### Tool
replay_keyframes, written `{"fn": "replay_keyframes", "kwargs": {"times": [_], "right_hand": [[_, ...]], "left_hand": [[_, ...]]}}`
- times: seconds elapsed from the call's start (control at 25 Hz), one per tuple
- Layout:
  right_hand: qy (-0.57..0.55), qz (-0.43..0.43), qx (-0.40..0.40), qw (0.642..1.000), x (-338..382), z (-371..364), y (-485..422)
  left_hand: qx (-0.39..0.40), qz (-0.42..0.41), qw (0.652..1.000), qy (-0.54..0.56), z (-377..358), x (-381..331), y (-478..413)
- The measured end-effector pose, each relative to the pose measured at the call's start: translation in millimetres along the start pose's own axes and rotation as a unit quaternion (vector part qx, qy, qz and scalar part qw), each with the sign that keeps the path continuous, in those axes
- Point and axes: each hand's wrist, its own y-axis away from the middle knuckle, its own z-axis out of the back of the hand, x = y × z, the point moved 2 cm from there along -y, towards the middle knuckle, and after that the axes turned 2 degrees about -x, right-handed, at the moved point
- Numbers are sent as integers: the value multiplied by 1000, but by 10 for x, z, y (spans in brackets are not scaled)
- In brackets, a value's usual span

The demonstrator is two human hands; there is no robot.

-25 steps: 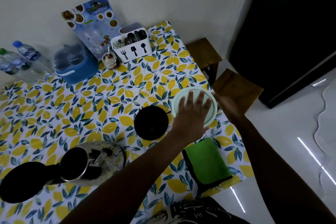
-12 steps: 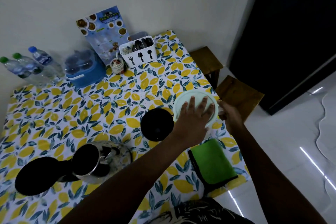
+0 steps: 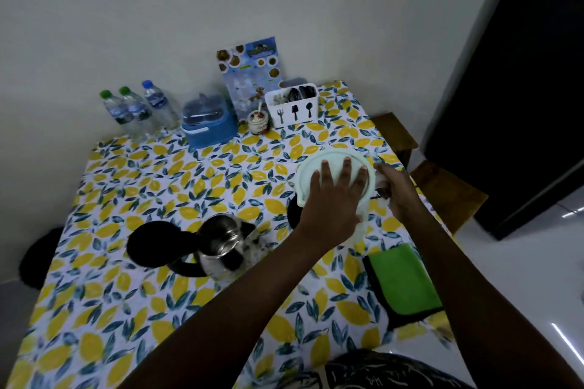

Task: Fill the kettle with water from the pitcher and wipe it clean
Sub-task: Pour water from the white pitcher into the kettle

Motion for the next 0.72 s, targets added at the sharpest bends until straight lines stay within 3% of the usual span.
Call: {"fn": "replay_keyframes", "kwargs": {"times": [0.28,0.4,0.72], "right_hand": [[148,-38,-8,988,297,-900,228],[172,9,57,983,353,-1151,313],[276,58,106,954,416,-1562,531]], "left_hand": [[-27,92,993,73,134,526,609],[-38,121,987,100,187,684,803],[-55,167,971,165,42,945,1119]]}}
